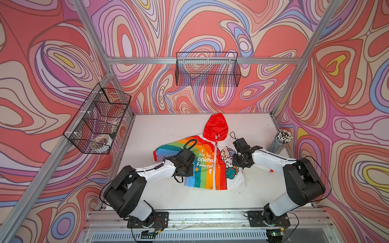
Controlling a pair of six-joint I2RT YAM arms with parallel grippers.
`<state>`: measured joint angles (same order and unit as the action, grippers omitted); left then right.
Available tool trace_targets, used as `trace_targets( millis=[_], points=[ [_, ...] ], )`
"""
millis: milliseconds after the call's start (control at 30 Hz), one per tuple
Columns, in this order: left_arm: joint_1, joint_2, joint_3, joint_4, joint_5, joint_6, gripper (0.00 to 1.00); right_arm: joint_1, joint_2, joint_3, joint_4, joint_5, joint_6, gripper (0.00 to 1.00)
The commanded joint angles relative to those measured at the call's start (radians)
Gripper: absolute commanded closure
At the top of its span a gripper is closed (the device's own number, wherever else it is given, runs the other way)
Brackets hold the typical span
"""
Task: Unzip the jacket
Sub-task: Flatten out the jacket at the center of the board.
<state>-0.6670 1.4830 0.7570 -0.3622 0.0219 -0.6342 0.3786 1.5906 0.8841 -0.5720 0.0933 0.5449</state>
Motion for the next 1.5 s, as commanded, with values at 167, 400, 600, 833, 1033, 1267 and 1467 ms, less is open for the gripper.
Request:
trace_targets(
  millis=[167,400,600,833,1033,1267,1467],
  points=[
    [0.118,-0.358,-0.094,-0.121,-0.221,-0.05,0.39,0.003,-0.194,-0.01,0.019,0.012,-0.065,0.52],
    [0.498,-0.413,-0.152,-0.04,-0.099,0.035,0.41,0.003,-0.254,-0.022,0.037,0.011,-0.057,0.55],
    [0.613,-0.234,-0.108,0.058,-0.063,0.067,0.46,0.003,-0.247,-0.027,0.035,-0.003,-0.058,0.55],
    [0.668,-0.063,-0.029,0.091,-0.024,0.098,0.51,0.003,-0.274,-0.04,0.023,0.009,-0.062,0.56],
    [0.672,-0.017,0.039,0.105,-0.019,0.115,0.51,0.003,-0.275,-0.054,0.035,-0.003,-0.056,0.57],
    [0.681,0.047,0.099,-0.015,-0.057,0.087,0.57,0.003,-0.272,-0.053,0.037,-0.005,-0.058,0.57],
    [0.694,0.09,0.132,-0.061,-0.068,0.082,0.57,0.002,-0.267,-0.044,0.035,-0.01,-0.066,0.58]
  ],
)
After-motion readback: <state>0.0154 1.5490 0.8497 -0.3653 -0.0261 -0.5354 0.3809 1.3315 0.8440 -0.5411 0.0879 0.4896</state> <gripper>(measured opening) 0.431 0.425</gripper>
